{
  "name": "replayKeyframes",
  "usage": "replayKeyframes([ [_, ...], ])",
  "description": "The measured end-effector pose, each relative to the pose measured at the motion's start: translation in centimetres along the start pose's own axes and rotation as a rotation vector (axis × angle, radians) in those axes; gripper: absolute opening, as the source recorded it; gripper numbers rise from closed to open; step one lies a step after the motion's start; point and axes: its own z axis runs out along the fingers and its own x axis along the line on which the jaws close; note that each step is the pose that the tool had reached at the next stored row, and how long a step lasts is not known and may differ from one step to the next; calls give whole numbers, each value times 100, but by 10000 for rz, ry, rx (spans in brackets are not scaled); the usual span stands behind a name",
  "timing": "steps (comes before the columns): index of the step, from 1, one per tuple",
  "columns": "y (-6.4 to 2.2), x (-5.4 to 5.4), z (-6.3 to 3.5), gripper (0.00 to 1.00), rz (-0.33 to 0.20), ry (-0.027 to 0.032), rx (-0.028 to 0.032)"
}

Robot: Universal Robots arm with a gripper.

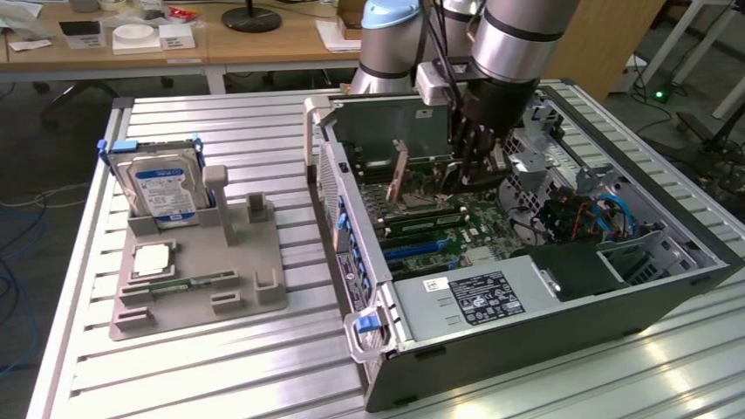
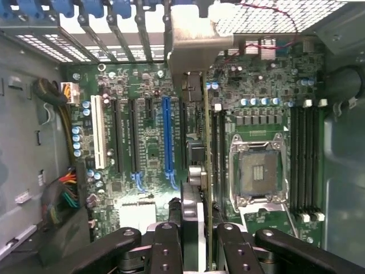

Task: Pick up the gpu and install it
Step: 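Insert the gpu into the slot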

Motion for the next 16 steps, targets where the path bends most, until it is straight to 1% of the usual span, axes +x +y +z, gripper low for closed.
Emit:
replayKeyframes([
  [3,8,63,22,29,-10,-3,1],
  [5,25,81,42,29,-77,-8,-3],
  [10,62,88,94,29,-312,-10,-22],
  [12,66,90,122,29,-496,-48,-37],
  [16,68,93,160,29,-512,-50,-38],
])
